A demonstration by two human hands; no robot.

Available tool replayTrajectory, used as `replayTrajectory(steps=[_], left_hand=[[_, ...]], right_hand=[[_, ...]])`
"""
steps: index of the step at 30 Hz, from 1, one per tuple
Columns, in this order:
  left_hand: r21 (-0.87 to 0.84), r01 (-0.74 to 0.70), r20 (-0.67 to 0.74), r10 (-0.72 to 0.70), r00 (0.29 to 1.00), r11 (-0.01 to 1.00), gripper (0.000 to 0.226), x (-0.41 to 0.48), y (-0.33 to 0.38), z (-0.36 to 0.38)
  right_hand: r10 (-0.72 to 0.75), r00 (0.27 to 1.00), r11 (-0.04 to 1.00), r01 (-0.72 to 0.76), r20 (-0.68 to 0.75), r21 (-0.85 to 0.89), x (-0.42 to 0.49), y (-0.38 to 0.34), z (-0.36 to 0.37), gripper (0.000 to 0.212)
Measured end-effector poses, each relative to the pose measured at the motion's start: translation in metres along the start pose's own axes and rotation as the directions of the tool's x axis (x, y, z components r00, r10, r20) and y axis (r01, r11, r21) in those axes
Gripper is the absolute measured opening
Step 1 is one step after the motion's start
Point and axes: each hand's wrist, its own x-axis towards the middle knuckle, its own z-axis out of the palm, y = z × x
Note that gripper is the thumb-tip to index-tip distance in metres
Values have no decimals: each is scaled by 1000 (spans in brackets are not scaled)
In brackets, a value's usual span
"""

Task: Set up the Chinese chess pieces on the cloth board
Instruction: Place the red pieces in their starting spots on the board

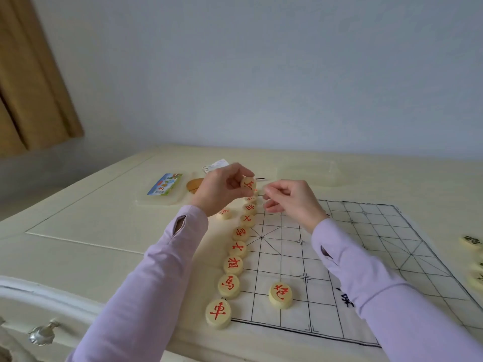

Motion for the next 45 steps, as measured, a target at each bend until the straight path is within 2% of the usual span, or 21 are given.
replayTrajectory(steps=[4,8,12,14,23,26,29,34,41,45], left_hand=[[-238,-27,186,73,980,971,33,0,2,7],[-291,-16,243,90,966,957,37,-2,6,8],[-262,24,145,15,989,965,29,1,-3,5],[-233,20,82,-1,997,972,26,1,-6,4],[-88,3,-45,-7,999,996,18,1,-12,3],[-47,9,-60,-12,998,999,15,0,-13,1],[-20,18,-78,-19,997,1000,14,-1,-13,0],[-9,41,-80,-42,996,999,13,0,-13,0],[12,44,-89,-43,995,999,12,0,-14,1],[31,45,-109,-41,993,999,13,0,-15,-1]], right_hand=[[22,998,989,-29,50,142,-3,-4,0,10],[11,999,996,-15,51,93,-5,-5,0,8],[47,998,997,-44,-34,60,-3,-9,-18,2],[121,992,992,-120,-31,49,-3,-10,-34,13],[436,881,898,-440,184,-22,-24,-8,-65,22],[487,837,871,-488,249,-62,-28,-7,-63,15],[513,807,857,-503,292,-114,-32,-9,-62,4],[539,807,842,-506,242,-187,-32,-6,-61,25],[499,849,849,-440,172,-293,-28,-1,-59,27],[463,871,850,-383,164,-363,-30,-3,-56,11]])
